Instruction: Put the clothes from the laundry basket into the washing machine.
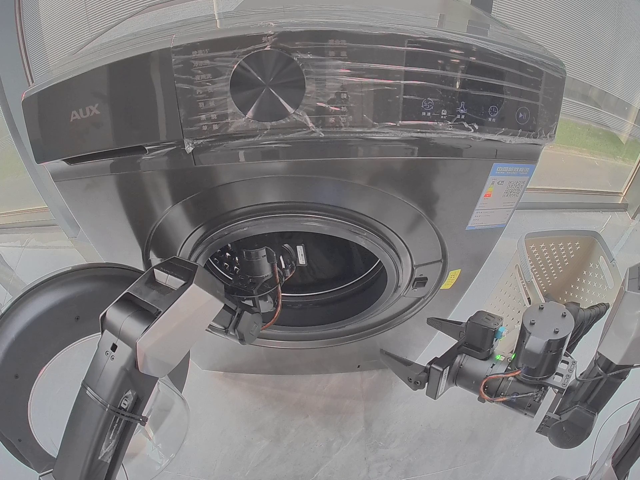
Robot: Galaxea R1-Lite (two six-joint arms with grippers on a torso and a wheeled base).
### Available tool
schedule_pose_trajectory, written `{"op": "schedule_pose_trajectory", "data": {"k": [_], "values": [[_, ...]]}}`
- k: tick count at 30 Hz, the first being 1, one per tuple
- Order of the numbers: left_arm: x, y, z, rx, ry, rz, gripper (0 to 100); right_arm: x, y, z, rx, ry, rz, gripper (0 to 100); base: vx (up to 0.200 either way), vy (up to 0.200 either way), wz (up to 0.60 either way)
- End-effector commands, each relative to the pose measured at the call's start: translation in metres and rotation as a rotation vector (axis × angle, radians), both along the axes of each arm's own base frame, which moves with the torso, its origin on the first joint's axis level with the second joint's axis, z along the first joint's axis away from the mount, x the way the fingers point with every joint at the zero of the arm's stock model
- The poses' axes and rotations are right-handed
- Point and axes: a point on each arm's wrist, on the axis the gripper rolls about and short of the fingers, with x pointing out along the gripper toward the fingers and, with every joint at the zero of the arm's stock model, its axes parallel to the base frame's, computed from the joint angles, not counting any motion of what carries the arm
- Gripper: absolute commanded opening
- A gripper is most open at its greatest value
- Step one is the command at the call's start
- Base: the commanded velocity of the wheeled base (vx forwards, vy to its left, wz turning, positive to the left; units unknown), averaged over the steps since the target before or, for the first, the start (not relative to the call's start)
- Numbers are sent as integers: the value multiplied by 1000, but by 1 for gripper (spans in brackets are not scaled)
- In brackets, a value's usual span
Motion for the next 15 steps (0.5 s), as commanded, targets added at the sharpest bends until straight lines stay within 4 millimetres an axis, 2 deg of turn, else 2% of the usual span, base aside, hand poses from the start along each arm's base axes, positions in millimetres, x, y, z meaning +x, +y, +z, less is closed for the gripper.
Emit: {"op": "schedule_pose_trajectory", "data": {"k": [1,6,12,15], "values": [[-3,-2,-2,2,8,-6,100,0,-1,-1,-1,4,-2,100,0,0,0],[-18,-8,0,16,32,-28,100,0,-1,0,4,6,-5,100,0,0,0],[-50,-20,8,32,59,-77,100,-1,0,0,5,7,-2,100,0,0,0],[-72,-24,14,46,84,-108,100,-1,0,0,5,7,-1,100,0,0,0]]}}
